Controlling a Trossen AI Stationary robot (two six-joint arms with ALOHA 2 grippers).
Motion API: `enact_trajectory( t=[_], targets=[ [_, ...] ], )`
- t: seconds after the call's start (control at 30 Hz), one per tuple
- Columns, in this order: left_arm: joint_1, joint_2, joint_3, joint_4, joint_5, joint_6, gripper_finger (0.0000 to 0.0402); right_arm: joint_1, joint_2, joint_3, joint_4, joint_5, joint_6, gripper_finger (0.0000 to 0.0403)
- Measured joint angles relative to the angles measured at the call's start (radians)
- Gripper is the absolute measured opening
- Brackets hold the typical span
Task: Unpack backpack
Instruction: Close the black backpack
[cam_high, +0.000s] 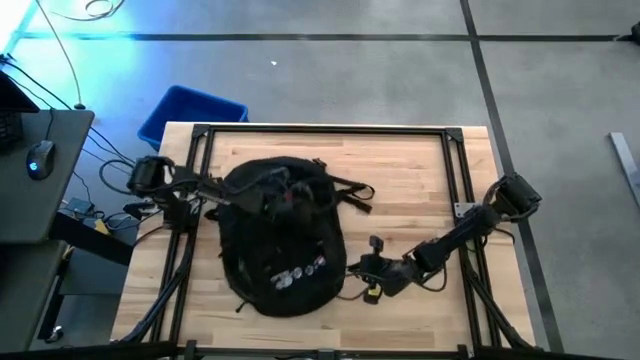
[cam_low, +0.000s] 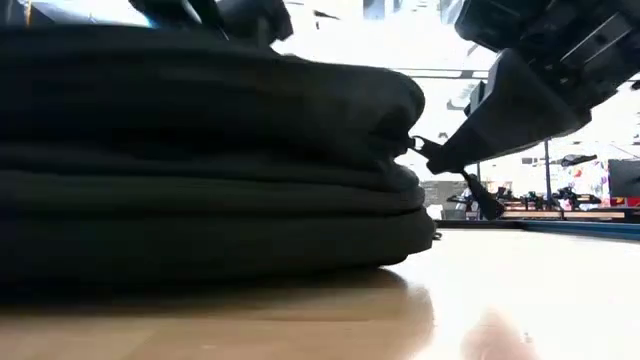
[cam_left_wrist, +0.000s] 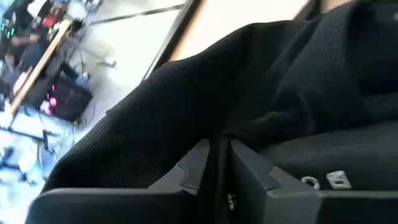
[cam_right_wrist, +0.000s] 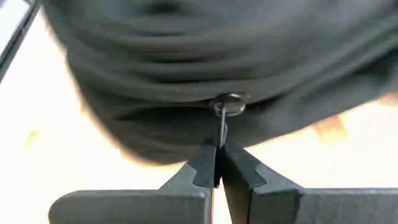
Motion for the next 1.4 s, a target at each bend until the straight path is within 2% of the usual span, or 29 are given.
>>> enact_trajectory(
  t=[0.1, 0.2, 0.33, 0.5, 0.6, 0.7, 0.77, 0.9, 1.07, 1.2, 1.3, 1.4],
  targets=[
    [0.091, 0.04, -0.006, 0.187, 0.085, 0.049, 0.0007, 0.021, 0.008, 0.038, -0.066, -0.015, 0.03, 0.0],
    [0.153, 0.097, 0.017, 0.347, 0.147, 0.111, 0.0004, 0.023, 0.008, 0.056, -0.053, -0.025, 0.013, 0.0],
    [0.223, 0.194, 0.119, 0.392, 0.157, 0.171, 0.0002, 0.004, 0.016, 0.057, -0.025, 0.016, -0.001, 0.0],
    [0.25, 0.244, 0.276, 0.278, 0.235, 0.328, 0.0018, -0.022, 0.023, 0.06, -0.094, 0.084, 0.116, 0.0],
    [0.237, 0.234, 0.364, 0.121, 0.22, 0.446, 0.0057, -0.027, 0.023, 0.06, -0.132, 0.087, 0.151, 0.0],
    [0.211, 0.211, 0.458, -0.056, 0.163, 0.563, 0.0109, -0.027, 0.023, 0.06, -0.129, 0.096, 0.162, 0.0],
    [0.187, 0.196, 0.512, -0.185, 0.114, 0.603, 0.0144, -0.03, 0.023, 0.06, -0.125, 0.106, 0.155, 0.0],
    [0.122, 0.156, 0.593, -0.433, 0.104, 0.596, 0.0189, -0.033, 0.023, 0.06, -0.121, 0.109, 0.15, 0.0],
    [0.002, 0.112, 0.613, -0.655, 0.102, 0.481, 0.0193, -0.039, 0.023, 0.06, -0.116, 0.114, 0.15, 0.0],
    [-0.155, 0.122, 0.61, -0.8, 0.242, 0.281, 0.0183, -0.039, 0.023, 0.059, -0.089, 0.114, 0.09, 0.0],
    [-0.304, 0.145, 0.564, -0.75, 0.247, 0.169, 0.0173, -0.038, 0.023, 0.059, -0.038, 0.097, 0.056, 0.0],
    [-0.449, 0.174, 0.488, -0.564, 0.202, 0.089, 0.0164, -0.038, 0.023, 0.059, 0.004, 0.088, 0.039, 0.0]
  ],
)
